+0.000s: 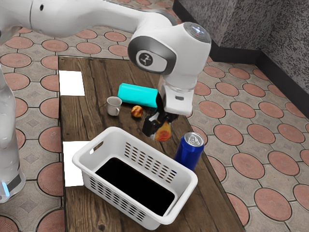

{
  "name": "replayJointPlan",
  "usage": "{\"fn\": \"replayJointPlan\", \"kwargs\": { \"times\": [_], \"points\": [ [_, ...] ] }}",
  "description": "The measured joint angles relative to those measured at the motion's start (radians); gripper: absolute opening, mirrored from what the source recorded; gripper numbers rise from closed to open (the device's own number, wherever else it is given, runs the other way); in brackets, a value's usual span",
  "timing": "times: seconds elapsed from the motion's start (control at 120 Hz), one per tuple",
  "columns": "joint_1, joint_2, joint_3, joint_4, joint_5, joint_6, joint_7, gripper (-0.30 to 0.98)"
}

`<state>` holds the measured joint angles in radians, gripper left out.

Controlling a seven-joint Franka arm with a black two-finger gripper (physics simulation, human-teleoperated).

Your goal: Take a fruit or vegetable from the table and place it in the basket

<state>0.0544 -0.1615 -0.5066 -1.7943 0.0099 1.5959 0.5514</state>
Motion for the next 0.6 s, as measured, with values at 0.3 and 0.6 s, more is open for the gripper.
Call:
{"fn": "replayJointPlan", "kwargs": {
  "times": [0.3,0.6],
  "points": [
    [0.010,0.023,-0.076,-0.131,-0.111,0.052,-0.106,0.26],
    [0.009,0.028,-0.137,-0.140,-0.144,0.092,-0.159,0.52]
  ]
}}
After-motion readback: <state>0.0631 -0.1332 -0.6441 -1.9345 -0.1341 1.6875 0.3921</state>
